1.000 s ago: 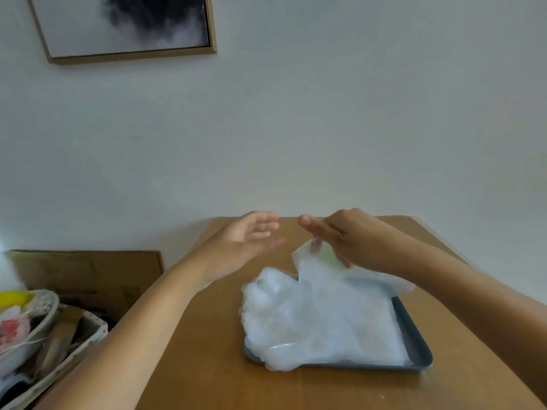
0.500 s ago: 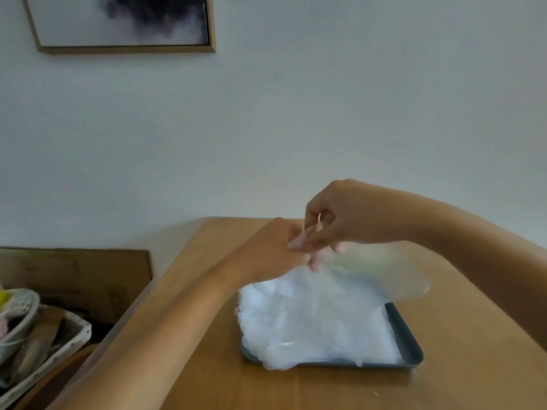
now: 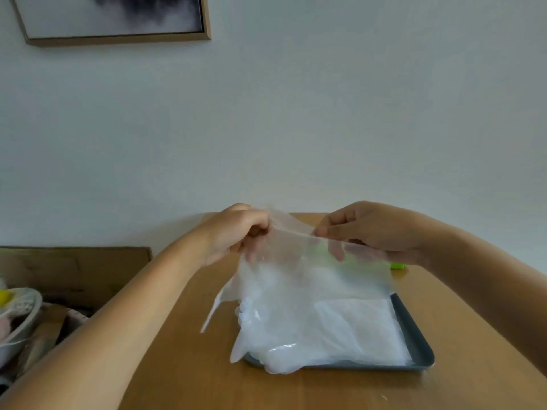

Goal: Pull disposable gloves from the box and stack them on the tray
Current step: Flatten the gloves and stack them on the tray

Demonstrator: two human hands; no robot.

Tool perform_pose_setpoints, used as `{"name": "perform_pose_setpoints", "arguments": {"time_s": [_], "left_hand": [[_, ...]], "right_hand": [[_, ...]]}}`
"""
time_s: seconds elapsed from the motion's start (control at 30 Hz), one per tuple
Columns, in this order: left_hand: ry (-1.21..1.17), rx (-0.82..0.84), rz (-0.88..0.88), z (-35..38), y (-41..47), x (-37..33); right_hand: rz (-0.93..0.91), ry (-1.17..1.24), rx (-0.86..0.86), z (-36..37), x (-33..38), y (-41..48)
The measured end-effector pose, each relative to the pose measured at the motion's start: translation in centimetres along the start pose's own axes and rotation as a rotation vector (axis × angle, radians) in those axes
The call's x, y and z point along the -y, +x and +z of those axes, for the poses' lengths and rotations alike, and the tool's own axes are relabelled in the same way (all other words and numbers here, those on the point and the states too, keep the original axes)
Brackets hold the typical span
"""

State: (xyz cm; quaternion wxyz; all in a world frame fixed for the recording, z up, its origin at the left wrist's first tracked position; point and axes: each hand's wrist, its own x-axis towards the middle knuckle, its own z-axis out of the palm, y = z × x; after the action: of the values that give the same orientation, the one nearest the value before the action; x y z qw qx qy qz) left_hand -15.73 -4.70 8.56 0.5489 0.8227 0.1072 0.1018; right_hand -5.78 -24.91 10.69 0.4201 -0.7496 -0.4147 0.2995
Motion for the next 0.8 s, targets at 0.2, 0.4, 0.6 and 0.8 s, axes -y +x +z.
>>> {"name": "perform_pose_setpoints", "arguments": {"time_s": [0.2, 0.4, 0.6, 0.8], "left_hand": [[0.337, 0.028, -0.07, 0.4, 3.0, 0.3], [0.501, 0.122, -0.062, 3.8, 6.8, 5.4], [0.662, 0.103, -0.046, 5.9, 9.1, 9.5], [1.14, -0.345, -0.087, 4.3, 8.9, 9.8]], "right_hand": [[0.138, 0.49, 0.106, -1.5, -5.1, 2.1], [0.207, 0.38, -0.142, -1.8, -11.2, 2.6], [0.103, -0.312, -0.29, -1.1, -14.7, 2.3], [0.081, -0.408, -0.361, -0.9, -16.7, 2.2]]}}
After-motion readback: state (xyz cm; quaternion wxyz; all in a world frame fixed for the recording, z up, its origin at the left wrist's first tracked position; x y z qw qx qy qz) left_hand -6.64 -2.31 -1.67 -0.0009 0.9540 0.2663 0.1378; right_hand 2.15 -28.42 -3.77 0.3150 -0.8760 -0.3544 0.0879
